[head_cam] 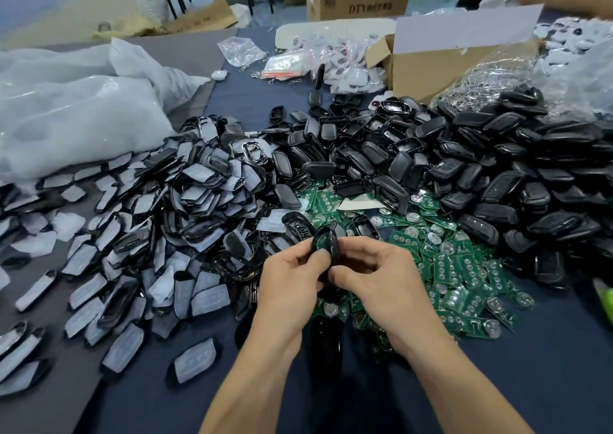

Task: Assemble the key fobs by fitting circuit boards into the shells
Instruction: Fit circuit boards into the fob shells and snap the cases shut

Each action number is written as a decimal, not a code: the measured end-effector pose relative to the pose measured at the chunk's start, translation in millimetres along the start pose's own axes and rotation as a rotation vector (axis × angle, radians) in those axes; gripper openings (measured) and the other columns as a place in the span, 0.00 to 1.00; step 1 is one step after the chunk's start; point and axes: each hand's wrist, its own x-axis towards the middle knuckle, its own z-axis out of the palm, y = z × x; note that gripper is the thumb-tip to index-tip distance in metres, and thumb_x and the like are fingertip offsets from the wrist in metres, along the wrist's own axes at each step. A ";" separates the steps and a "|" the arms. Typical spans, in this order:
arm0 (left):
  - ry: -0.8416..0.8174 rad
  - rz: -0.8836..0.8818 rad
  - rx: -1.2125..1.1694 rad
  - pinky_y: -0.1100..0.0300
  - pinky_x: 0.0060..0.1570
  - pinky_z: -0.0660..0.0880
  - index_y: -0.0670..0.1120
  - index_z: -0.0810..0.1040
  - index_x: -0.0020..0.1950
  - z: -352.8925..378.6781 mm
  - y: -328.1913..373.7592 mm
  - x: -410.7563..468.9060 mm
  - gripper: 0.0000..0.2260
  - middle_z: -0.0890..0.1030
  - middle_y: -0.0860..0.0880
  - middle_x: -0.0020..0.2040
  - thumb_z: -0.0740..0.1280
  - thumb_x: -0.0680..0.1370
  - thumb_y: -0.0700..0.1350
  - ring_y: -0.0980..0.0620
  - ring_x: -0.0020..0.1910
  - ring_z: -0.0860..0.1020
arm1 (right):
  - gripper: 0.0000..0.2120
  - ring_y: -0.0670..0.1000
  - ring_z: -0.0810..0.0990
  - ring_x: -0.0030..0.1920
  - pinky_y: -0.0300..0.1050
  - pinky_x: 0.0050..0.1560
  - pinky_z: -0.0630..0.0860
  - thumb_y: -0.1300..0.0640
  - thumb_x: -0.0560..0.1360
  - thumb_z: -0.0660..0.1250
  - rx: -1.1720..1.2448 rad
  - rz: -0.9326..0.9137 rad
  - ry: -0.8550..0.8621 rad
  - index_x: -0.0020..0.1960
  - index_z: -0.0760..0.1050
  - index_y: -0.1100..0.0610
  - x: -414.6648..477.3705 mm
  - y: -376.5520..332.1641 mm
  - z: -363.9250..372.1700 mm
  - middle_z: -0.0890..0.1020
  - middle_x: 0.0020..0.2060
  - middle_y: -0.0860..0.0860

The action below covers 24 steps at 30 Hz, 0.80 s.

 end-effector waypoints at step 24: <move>-0.192 0.124 0.198 0.59 0.52 0.83 0.51 0.87 0.59 -17.5 5.4 -0.4 0.19 0.89 0.50 0.49 0.74 0.75 0.31 0.54 0.50 0.86 | 0.21 0.30 0.82 0.46 0.22 0.48 0.73 0.59 0.65 0.81 -0.441 -0.189 0.060 0.55 0.86 0.41 -11.1 -0.4 -12.6 0.85 0.41 0.31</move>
